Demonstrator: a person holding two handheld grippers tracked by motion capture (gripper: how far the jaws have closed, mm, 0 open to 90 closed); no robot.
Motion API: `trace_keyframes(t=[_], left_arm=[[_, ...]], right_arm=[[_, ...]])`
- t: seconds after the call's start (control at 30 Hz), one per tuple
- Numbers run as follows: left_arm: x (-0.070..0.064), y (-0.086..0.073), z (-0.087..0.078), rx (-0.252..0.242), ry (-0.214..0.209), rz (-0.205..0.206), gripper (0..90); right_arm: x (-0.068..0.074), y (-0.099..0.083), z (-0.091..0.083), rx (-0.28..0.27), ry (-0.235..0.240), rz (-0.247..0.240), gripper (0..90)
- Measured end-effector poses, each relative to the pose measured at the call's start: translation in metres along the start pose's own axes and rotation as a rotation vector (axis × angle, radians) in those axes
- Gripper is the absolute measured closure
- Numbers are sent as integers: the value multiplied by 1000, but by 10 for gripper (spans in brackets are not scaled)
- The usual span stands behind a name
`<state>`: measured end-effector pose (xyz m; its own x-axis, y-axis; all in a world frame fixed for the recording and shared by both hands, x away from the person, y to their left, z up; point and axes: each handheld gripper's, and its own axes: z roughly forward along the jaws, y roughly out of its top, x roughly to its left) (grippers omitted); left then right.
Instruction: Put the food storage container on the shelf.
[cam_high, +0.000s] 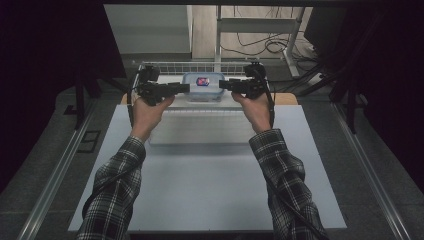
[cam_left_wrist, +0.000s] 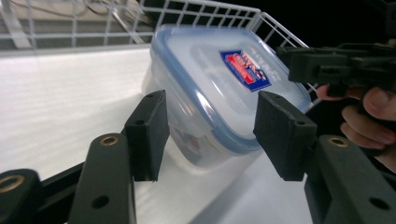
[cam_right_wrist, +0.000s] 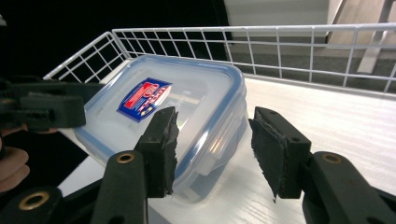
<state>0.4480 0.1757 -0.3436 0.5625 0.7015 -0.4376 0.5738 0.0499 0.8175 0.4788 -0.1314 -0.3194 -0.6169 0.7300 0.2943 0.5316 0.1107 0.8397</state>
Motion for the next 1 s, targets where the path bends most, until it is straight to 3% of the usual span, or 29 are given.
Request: trace_keyframes(t=[0.13,0.27,0.33,0.4,0.43,0.67,0.7,0.73,0.83,1.0], left_arm=[[2,-4,-2,-39,14,5,407],[6,-8,-6,-52,-5,-2,335],[5,-10,-10,-59,-9,13,298],[2,-11,-14,-64,10,46,265],[-1,-12,-18,-71,19,83,251],[-9,-19,-29,-56,40,163,143],[-12,-22,-31,-44,48,189,127],[-12,-22,-31,-44,48,189,111],[-19,-33,-33,-20,63,242,81],[-25,-44,-33,7,57,272,58]], right_arm=[[0,-1,-1,-18,-36,-18,489],[-2,-2,-5,-31,-25,-17,451],[-2,-3,-8,-32,-12,-18,419],[0,-3,-12,-38,5,-36,371],[2,-4,-13,-37,12,-39,353],[10,-9,-15,-13,33,-99,202],[12,-12,-15,1,33,-125,134],[12,-12,-15,1,33,-125,134],[11,-19,-17,-8,36,-135,79],[15,-26,-21,-3,32,-164,60]])
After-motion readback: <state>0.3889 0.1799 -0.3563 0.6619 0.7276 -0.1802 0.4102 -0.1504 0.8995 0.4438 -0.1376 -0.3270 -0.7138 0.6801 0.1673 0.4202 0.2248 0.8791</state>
